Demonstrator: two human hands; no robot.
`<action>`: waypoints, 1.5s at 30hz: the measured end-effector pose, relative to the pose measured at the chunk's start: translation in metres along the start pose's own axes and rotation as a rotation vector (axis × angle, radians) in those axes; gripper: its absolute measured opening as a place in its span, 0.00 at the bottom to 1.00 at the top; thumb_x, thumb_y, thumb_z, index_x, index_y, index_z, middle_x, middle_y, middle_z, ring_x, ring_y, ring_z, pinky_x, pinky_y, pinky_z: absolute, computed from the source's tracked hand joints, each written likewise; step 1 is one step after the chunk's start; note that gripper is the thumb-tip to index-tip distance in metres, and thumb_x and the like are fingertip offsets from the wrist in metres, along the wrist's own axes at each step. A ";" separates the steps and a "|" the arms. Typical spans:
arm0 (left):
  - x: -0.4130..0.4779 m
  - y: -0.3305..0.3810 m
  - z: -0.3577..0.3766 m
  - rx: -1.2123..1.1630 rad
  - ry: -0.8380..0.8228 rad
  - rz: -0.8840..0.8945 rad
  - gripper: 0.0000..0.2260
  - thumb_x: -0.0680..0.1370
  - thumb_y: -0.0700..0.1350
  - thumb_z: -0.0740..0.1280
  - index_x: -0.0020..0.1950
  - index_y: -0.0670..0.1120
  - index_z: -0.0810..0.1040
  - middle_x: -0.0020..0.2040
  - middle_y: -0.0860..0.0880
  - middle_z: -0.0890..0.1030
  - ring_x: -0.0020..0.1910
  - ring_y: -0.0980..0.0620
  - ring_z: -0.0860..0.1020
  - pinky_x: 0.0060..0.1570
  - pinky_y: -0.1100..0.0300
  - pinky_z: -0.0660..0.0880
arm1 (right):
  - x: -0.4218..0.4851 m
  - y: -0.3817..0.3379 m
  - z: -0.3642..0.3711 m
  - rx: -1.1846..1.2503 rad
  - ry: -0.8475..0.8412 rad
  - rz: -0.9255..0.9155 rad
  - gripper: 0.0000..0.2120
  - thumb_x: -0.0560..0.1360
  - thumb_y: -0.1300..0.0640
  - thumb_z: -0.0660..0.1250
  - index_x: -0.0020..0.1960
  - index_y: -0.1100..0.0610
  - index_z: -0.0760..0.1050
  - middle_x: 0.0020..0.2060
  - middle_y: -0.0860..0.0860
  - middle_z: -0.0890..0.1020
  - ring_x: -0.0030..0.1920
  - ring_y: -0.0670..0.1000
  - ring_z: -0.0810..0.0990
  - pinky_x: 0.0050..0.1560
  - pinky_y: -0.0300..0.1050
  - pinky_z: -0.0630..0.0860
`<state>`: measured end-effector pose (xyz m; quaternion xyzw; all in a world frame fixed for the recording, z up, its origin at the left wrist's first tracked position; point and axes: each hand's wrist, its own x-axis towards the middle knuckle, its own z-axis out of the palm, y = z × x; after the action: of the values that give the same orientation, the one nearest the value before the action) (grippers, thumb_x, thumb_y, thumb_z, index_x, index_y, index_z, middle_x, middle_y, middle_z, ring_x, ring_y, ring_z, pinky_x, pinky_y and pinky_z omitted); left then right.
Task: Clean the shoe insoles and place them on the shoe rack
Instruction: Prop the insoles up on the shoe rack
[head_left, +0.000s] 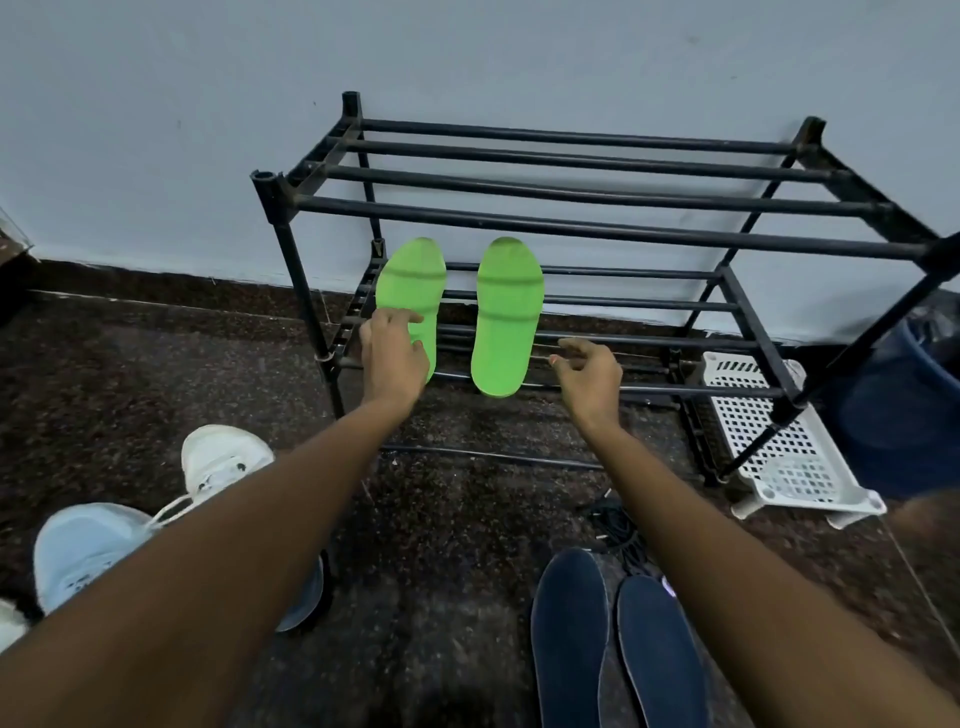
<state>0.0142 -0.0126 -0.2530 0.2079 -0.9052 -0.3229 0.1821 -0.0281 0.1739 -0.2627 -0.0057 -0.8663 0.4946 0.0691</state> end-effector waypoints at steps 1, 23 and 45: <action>-0.009 0.004 0.002 -0.011 -0.007 0.030 0.15 0.79 0.33 0.61 0.64 0.41 0.74 0.66 0.42 0.71 0.68 0.44 0.63 0.63 0.59 0.59 | -0.006 0.004 -0.005 -0.001 0.008 -0.003 0.12 0.75 0.63 0.66 0.58 0.64 0.76 0.51 0.57 0.80 0.46 0.47 0.75 0.48 0.36 0.72; -0.235 -0.024 0.130 -0.007 -0.613 0.052 0.15 0.78 0.34 0.61 0.64 0.40 0.73 0.63 0.42 0.71 0.63 0.44 0.69 0.59 0.57 0.66 | -0.183 0.189 -0.077 -0.137 -0.025 0.280 0.05 0.71 0.71 0.65 0.45 0.71 0.79 0.42 0.58 0.83 0.43 0.54 0.81 0.37 0.34 0.71; -0.304 -0.023 0.159 0.189 -0.685 -0.557 0.27 0.72 0.45 0.72 0.64 0.39 0.62 0.65 0.41 0.66 0.64 0.40 0.69 0.60 0.47 0.71 | -0.271 0.256 -0.092 -0.237 0.150 0.758 0.18 0.66 0.58 0.76 0.49 0.64 0.72 0.47 0.61 0.77 0.48 0.62 0.76 0.48 0.55 0.73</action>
<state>0.2038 0.2025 -0.4424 0.3403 -0.8483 -0.3258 -0.2417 0.2364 0.3625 -0.4668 -0.3689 -0.8464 0.3799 -0.0565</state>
